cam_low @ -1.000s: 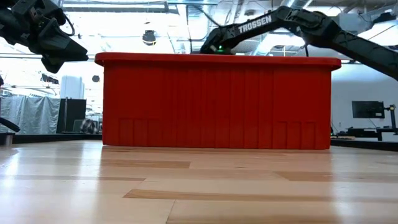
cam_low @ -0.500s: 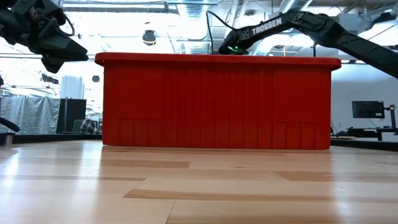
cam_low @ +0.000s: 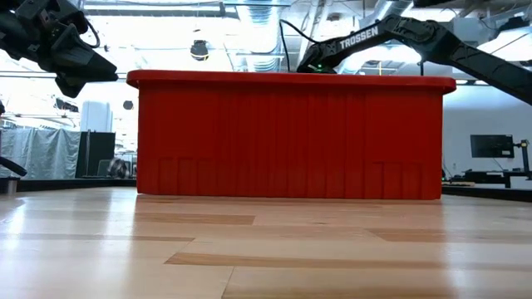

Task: Pick and place slides into bin
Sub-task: Adjust the slippers in the red bin

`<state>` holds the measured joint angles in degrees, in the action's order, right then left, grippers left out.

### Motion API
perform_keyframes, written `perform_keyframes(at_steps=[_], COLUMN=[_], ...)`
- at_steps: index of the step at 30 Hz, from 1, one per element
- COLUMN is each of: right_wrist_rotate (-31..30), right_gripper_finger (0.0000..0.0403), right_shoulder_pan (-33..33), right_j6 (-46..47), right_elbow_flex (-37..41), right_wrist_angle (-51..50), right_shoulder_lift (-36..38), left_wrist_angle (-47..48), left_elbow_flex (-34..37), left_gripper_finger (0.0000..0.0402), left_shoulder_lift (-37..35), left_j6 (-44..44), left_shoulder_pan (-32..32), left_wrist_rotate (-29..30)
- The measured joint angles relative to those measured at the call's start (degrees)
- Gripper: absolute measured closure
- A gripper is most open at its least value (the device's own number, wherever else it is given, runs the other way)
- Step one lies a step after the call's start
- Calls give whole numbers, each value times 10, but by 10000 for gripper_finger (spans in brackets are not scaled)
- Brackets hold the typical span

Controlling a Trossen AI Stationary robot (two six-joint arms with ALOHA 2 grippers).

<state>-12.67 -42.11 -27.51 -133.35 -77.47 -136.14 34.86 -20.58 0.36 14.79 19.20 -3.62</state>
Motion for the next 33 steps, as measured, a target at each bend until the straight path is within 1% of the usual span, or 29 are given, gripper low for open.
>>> perform_keyframes(at_steps=[8,10,15,20,25,27,30,31,33], right_wrist_rotate=[-1,-1,4,10,6,0,-25,-35,-36], right_gripper_finger=[403,403,403,403,403,403,403,403,403], right_shoulder_pan=[13,16,25,41,53,53,52,51,46], right_j6=[9,15,15,15,18,25,40,51,73], right_elbow_flex=[79,88,90,90,90,90,90,86,65], right_wrist_angle=[21,30,28,-12,-20,-21,-15,-7,6], right_shoulder_lift=[-1,-2,-2,-2,-2,-2,-2,-2,-2], left_wrist_angle=[0,0,0,0,0,0,0,0,0], left_elbow_flex=[0,0,0,0,0,0,0,0,0], left_gripper_finger=[313,313,313,313,313,313,313,313,313], left_shoulder_lift=[0,0,0,0,0,0,0,0,0], left_j6=[0,0,0,0,0,0,0,0,0], left_shoulder_pan=[0,0,0,0,0,0,0,0,0], left_wrist_rotate=[0,0,0,0,0,0,0,0,0])
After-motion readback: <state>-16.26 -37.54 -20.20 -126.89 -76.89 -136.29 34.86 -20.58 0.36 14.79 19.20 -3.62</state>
